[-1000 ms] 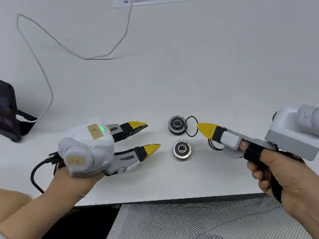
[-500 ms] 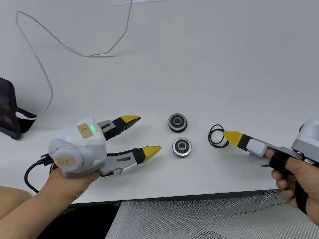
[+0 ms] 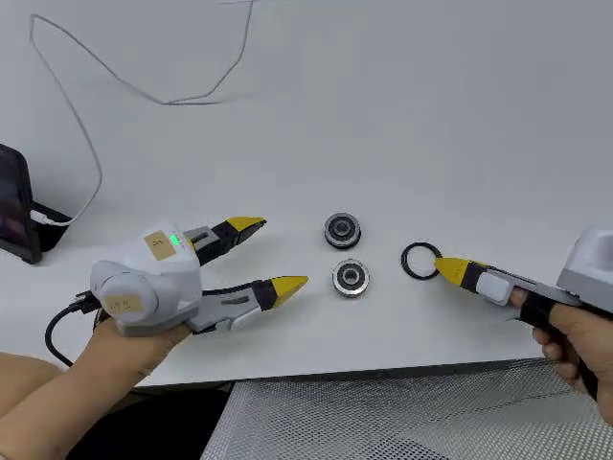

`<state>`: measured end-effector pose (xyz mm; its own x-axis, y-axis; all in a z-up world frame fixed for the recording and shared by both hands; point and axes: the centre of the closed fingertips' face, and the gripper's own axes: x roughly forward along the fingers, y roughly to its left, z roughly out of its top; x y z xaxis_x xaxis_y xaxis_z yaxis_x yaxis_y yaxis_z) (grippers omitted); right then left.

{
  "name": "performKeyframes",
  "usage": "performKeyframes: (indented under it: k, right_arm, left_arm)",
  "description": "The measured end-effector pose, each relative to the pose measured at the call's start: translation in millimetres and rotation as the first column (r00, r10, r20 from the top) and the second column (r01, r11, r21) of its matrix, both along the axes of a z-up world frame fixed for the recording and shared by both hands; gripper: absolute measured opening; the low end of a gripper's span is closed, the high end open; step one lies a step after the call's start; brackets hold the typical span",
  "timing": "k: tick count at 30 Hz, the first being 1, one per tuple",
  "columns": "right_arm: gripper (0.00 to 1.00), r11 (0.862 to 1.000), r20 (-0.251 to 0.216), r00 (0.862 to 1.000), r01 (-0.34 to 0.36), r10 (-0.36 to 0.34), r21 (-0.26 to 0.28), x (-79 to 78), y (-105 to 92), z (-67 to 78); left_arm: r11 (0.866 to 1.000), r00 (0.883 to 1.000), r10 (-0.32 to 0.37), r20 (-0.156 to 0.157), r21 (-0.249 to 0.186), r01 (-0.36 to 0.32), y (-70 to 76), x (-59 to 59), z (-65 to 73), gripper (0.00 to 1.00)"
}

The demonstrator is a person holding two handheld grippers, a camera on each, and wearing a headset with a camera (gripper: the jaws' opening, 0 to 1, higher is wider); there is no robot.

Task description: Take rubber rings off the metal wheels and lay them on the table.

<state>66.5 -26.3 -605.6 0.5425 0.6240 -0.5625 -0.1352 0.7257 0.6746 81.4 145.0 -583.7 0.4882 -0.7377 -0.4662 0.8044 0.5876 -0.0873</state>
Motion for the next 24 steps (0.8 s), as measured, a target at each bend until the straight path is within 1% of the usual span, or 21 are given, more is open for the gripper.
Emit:
performKeyframes:
  k: [4, 5, 7, 8, 11, 15, 20, 24]
  right_arm:
    - [0.15, 1.000, 0.017, 1.000, -0.009, 0.010, -0.024, 1.0, -2.5, 2.3]
    - [0.15, 1.000, 0.035, 0.999, -0.019, 0.020, -0.025, 2.4, -0.8, 5.2]
    - [0.16, 1.000, 0.056, 0.998, -0.026, 0.027, -0.015, 4.8, 3.1, 9.6]
    - [0.18, 1.000, 0.079, 0.996, -0.030, 0.030, 0.001, 8.2, 7.5, 13.9]
    - [0.19, 0.999, 0.093, 0.995, -0.049, 0.047, 0.019, 11.8, 18.4, 17.7]
    - [0.20, 0.997, 0.099, 0.992, -0.076, 0.072, 0.033, 16.0, 33.2, 18.2]
    - [0.20, 0.994, 0.096, 0.991, -0.096, 0.091, 0.046, 19.7, 47.8, 16.1]
    - [0.20, 0.993, 0.097, 0.990, -0.109, 0.104, 0.052, 23.2, 57.1, 15.0]
  left_arm:
    - [1.000, 1.000, 0.002, -0.003, 0.000, -0.002, 1.3, 0.6, -0.7, 0.53]
    - [1.000, 1.000, 0.003, -0.001, -0.001, -0.003, 1.7, 1.2, -0.7, 0.53]
    - [1.000, 1.000, 0.005, -0.002, -0.006, -0.005, 1.1, 1.7, 0.2, 0.52]
    - [1.000, 1.000, 0.006, 0.000, -0.006, -0.006, 0.6, 2.5, 0.9, 0.52]
    - [1.000, 1.000, 0.006, 0.002, -0.011, -0.006, -3.7, 3.7, 4.2, 0.50]
    - [1.000, 1.000, -0.004, 0.008, -0.014, 0.004, -10.1, 6.7, 7.2, 0.44]
    - [1.000, 1.000, -0.017, 0.015, -0.018, 0.017, -18.6, 10.8, 9.9, 0.38]
    - [0.999, 0.999, -0.027, 0.021, -0.020, 0.028, -25.5, 13.8, 10.9, 0.35]
